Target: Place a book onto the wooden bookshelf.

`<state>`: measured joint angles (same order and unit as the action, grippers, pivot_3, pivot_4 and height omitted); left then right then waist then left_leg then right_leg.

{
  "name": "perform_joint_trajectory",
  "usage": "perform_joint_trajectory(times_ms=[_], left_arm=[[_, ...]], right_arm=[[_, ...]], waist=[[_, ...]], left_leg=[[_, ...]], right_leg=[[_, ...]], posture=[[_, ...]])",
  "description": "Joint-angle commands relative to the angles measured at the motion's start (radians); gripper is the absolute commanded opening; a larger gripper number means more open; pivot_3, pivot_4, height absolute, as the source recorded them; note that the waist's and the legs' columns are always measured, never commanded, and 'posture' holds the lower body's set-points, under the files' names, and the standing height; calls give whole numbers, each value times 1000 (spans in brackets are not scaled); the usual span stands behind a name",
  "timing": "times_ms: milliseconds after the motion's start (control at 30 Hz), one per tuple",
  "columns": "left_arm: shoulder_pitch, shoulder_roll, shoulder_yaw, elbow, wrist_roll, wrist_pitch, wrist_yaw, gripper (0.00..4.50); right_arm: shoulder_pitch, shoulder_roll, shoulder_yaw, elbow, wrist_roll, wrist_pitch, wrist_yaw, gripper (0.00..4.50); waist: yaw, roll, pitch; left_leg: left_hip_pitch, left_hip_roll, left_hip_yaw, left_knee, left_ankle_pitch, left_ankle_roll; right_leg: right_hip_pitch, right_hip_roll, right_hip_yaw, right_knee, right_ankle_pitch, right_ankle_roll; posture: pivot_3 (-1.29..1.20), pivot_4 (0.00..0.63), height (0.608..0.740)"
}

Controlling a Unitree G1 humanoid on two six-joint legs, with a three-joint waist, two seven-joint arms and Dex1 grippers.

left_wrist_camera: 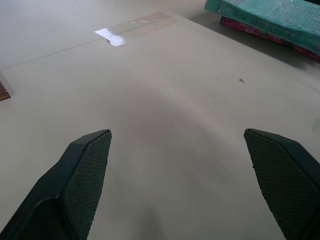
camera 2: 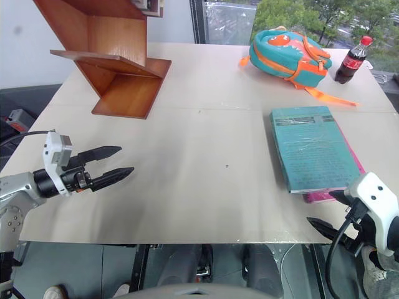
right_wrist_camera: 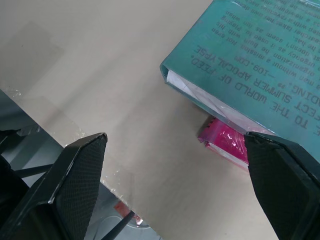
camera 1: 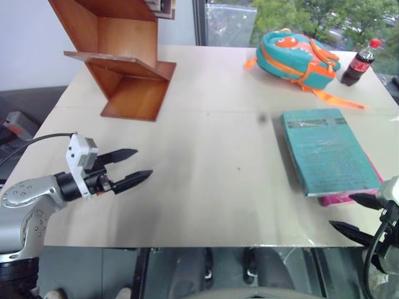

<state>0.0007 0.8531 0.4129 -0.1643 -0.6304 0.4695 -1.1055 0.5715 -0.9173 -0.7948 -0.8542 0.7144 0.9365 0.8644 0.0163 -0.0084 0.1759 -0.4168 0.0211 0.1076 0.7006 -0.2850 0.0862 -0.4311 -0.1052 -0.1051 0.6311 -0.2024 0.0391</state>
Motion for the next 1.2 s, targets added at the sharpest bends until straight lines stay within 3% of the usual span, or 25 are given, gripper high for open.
perform_joint_trajectory(times_ms=[33, 67, 100, 167, 267, 400, 567, 767, 967, 1200], left_arm=[[-3, 16, 10, -39, -25, -11, -30, 4454], [-9, 16, 11, -55, -50, 0, -46, 4454], [-18, 15, 11, -71, -72, 12, -56, 4500], [-39, 13, 2, -116, -117, 25, -80, 4500], [-73, 9, -21, -179, -168, 40, -97, 4500], [-130, 2, -65, -221, -195, 44, -101, 4500], [-185, -12, -131, -245, -183, 27, -101, 4500], [-204, -24, -154, -252, -179, 21, -88, 4500], [-196, -36, -161, -267, -171, 12, -61, 4500], [-162, -40, -146, -289, -175, 6, -27, 4500]], right_arm=[[-54, -3, -43, -14, 46, 5, -21, 4500], [-99, 0, -46, -8, 87, 11, -38, 4500], [-142, -1, -50, 2, 134, 28, -57, 4086], [-224, -11, -42, 36, 206, 65, -100, 3694], [-354, -26, 9, 95, 224, 90, -190, 2461], [-534, -72, 180, 242, 25, 42, -357, 590], [-787, -123, 438, 572, -218, 19, -498, 590], [-1028, -105, 626, 913, -376, 26, -512, 590], [-1177, -59, 787, 1188, -456, 51, -401, 590], [-1197, -10, 806, 1195, -406, 131, -235, 590]], waist=[[0, 0, 0], [-2, 0, 0], [-2, 0, 0], [-2, 0, 0], [0, 0, 0], [-2, 0, 0], [-5, 0, 0], [-6, 1, 0], [-10, 1, 0], [-18, 1, 0]], left_leg=[[0, 0, 0, 0, 0, 0], [0, 0, 0, 0, 0, 0], [0, 0, 0, 0, 0, 0], [0, 0, 0, 0, 0, 0], [0, 0, 0, 0, 0, 0], [0, -1, 1, 0, 1, 2], [1, -2, 6, 0, 3, 5], [1, -1, 7, 0, 4, 5], [2, -1, 9, 0, 4, 5], [2, 0, 9, 0, 4, 5]], right_leg=[[0, 0, 0, 0, 0, 0], [0, 0, 0, 0, 0, 0], [0, 0, 0, 0, 0, 0], [0, 0, 0, 0, 0, 0], [0, 0, 0, 0, 1, -1], [1, 1, 1, 1, 3, -4], [0, 5, 1, 3, 4, -2], [-1, 7, 2, 3, 5, 0], [-1, 8, 3, 3, 4, 3], [-1, 9, 3, 3, 5, 1]], posture=[[0, 150, 740], [0, 150, 740], [0, 150, 740], [0, 150, 740], [0, 150, 740], [0, 150, 740], [0, 150, 740], [0, 150, 740], [0, 150, 740], [0, 150, 740]])
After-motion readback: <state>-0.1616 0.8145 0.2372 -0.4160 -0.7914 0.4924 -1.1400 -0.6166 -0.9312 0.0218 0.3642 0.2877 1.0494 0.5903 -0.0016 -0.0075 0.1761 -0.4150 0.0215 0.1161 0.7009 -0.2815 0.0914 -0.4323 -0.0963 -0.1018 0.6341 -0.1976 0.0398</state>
